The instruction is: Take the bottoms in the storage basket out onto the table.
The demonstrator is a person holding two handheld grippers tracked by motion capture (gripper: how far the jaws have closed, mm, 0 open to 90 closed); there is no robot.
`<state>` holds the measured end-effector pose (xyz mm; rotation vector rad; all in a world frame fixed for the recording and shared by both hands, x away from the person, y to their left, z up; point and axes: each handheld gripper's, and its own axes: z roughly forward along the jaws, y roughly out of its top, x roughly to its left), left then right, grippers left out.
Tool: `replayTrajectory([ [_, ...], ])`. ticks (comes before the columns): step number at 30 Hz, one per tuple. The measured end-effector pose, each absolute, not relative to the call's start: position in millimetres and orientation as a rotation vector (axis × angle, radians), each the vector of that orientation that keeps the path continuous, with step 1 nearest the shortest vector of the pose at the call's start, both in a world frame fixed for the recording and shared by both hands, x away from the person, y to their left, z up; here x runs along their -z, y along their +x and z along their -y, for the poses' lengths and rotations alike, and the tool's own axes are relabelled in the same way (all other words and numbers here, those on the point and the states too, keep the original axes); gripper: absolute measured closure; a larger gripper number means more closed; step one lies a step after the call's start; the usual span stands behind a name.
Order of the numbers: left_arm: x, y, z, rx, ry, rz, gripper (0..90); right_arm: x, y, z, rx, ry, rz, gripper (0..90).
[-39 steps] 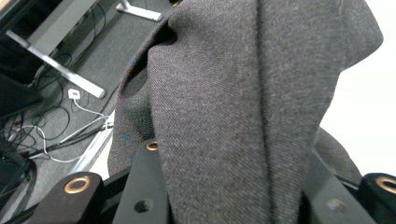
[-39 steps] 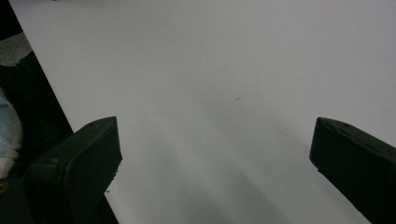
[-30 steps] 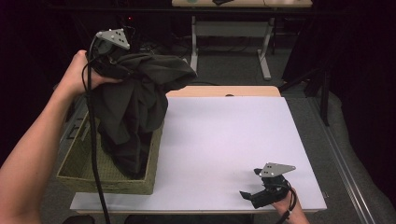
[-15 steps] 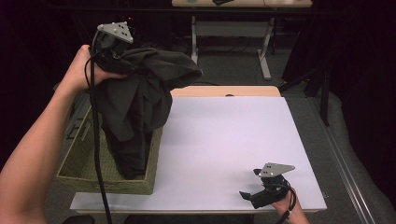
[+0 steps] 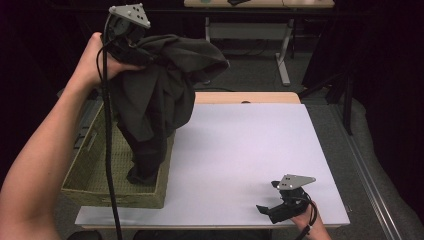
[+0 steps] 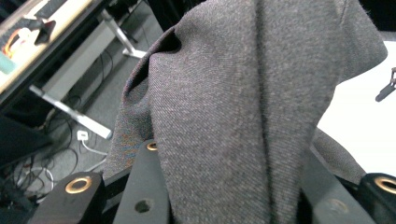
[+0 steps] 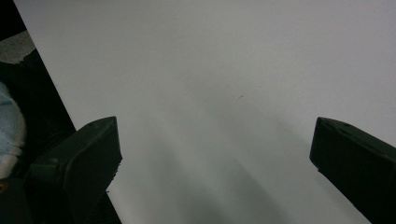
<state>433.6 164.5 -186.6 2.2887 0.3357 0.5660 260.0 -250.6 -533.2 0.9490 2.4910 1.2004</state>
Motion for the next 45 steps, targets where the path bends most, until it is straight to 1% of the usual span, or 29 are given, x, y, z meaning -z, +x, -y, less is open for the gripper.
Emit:
replayTrajectory([
  [21,156,431,-119,-0.598,2.258,-0.268,70.1,531,258,252,-1.190,0.957,-2.488,1.6],
  [29,149,428,-103,-0.597,2.213,-0.229,70.1,532,259,252,-1.215,0.959,-2.478,1.3],
  [37,151,428,-83,-0.561,2.182,-0.197,70.0,532,259,253,-1.221,0.964,-2.476,1.3],
  [45,168,436,-68,-0.524,2.167,-0.203,70.0,530,259,255,-1.190,0.947,-2.488,1.3],
])
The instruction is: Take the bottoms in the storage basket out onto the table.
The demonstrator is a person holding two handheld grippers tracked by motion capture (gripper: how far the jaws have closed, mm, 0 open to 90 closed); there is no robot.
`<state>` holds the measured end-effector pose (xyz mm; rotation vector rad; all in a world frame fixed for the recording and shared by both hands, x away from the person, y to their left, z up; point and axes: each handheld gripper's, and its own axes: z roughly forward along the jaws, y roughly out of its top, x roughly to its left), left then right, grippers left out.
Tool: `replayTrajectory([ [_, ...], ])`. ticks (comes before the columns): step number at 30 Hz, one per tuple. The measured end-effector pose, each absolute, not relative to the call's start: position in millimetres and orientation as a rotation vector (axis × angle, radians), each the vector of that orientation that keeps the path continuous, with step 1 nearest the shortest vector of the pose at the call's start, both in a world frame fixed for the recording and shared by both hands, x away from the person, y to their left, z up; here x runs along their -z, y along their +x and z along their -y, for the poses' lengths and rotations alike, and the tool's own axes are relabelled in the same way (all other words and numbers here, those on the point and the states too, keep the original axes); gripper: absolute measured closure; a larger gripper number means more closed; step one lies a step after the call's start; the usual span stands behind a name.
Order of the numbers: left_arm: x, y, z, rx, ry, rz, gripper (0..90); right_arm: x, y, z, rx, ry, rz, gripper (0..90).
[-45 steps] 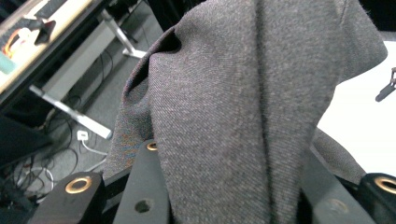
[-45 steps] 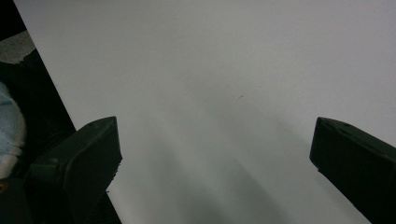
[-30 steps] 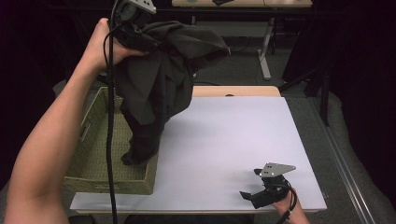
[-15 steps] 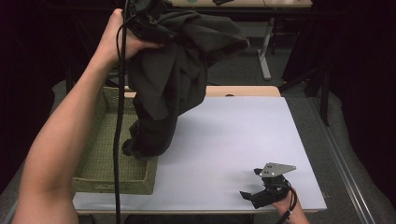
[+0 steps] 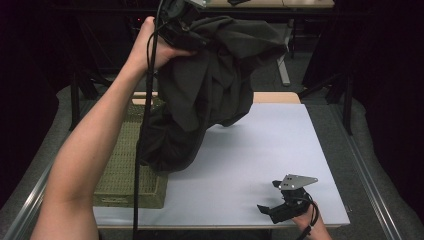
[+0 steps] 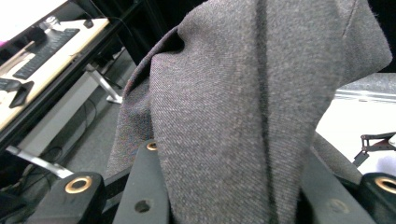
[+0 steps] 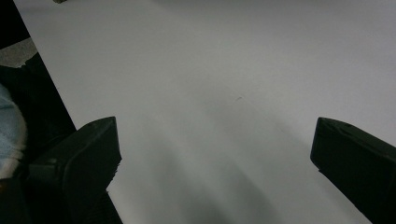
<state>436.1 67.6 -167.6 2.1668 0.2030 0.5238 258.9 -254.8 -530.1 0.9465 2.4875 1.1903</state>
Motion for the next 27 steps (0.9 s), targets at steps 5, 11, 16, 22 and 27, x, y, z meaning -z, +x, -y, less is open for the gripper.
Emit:
replayTrajectory([
  [5,177,439,-56,-0.487,2.161,-0.203,70.0,533,259,252,-1.240,0.967,-2.463,1.3],
  [11,190,441,-41,-0.449,2.140,-0.193,69.9,530,257,255,-1.224,0.967,-2.474,1.2],
  [16,200,445,-31,-0.431,2.146,-0.187,70.0,531,257,255,-1.229,0.961,-2.472,1.2],
  [22,198,442,-20,-0.397,2.097,-0.161,70.0,530,257,256,-1.226,0.973,-2.469,1.1],
  [27,201,441,-10,-0.364,2.068,-0.151,70.0,531,257,255,-1.246,0.970,-2.458,1.1],
])
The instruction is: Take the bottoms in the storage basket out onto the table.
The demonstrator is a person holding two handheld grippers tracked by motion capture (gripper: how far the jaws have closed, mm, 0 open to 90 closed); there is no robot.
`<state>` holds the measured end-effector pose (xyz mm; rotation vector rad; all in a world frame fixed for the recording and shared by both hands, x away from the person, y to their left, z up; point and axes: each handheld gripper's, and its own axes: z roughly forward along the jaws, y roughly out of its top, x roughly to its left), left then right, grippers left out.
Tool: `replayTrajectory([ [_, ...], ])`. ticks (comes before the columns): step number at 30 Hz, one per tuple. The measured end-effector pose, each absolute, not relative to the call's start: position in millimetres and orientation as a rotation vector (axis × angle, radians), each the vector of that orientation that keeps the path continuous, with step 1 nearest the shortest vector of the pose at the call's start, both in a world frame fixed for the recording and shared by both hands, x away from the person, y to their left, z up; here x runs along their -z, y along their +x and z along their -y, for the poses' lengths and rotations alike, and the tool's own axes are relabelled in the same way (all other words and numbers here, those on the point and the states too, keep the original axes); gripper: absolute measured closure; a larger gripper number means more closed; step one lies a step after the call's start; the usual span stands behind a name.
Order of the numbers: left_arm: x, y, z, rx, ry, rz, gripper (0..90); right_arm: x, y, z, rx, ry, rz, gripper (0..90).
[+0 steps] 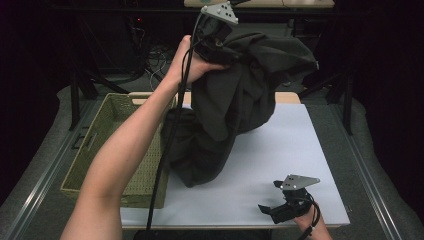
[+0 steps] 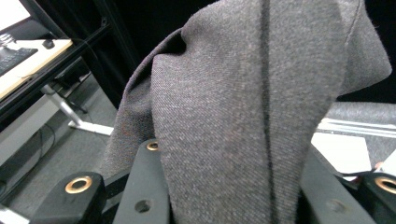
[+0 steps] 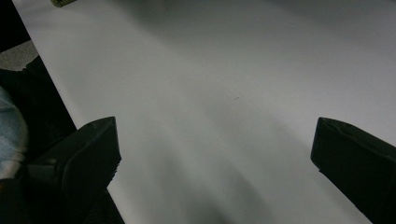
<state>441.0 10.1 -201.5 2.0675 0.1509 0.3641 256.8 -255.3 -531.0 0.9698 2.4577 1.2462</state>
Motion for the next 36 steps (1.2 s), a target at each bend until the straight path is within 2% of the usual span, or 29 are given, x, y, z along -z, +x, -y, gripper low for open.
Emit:
replayTrajectory([
  [11,241,454,-8,-0.321,2.115,-0.194,69.9,530,256,256,-1.227,0.967,-2.481,1.1],
  [36,299,467,-43,-0.299,2.198,-0.311,68.9,531,257,255,-1.231,0.977,-2.461,1.2],
])
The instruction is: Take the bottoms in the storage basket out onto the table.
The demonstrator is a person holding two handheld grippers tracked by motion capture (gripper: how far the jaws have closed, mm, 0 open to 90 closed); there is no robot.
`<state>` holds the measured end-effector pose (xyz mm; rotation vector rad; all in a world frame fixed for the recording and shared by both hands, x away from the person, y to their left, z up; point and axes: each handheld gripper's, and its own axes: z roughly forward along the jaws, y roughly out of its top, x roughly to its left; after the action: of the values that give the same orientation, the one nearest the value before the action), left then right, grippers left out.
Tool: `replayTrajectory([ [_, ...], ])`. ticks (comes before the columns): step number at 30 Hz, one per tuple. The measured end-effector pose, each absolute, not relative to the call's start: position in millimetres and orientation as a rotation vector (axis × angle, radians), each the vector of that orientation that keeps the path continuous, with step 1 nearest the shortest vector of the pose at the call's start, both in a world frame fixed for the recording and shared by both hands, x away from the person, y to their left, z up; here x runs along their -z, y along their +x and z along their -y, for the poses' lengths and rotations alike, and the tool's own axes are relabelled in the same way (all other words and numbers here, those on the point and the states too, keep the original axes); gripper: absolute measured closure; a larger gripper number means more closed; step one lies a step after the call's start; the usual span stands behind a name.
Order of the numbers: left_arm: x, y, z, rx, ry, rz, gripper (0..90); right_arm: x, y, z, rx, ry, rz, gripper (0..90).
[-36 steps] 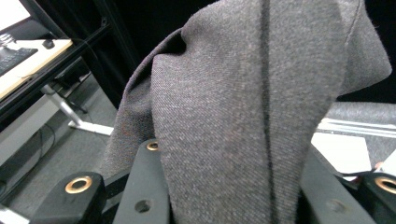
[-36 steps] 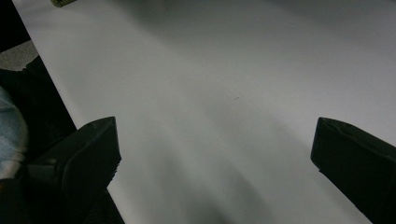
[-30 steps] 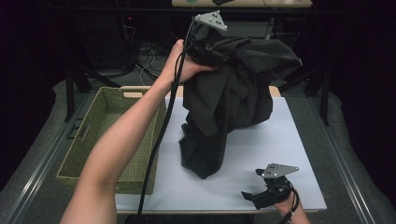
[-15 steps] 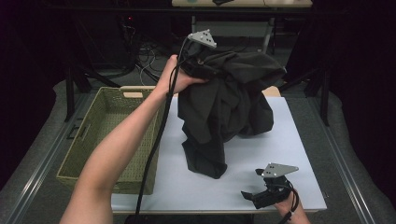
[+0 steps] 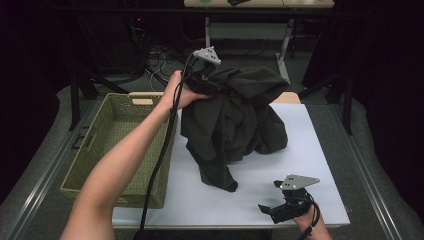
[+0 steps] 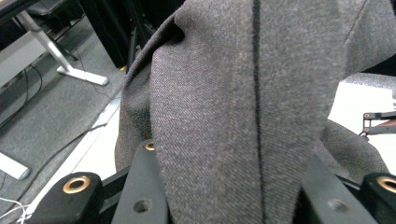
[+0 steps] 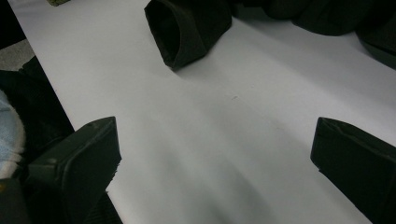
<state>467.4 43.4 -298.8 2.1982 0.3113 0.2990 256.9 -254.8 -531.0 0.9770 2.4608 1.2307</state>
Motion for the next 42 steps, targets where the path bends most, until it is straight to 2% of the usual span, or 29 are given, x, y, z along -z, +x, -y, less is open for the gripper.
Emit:
replayTrajectory([
  [23,357,478,-52,-0.247,2.275,-0.393,68.2,531,255,255,-1.200,0.980,-2.460,1.2],
  [42,382,478,-57,-0.201,2.304,-0.420,68.1,531,254,255,-1.209,0.974,-2.454,1.2],
])
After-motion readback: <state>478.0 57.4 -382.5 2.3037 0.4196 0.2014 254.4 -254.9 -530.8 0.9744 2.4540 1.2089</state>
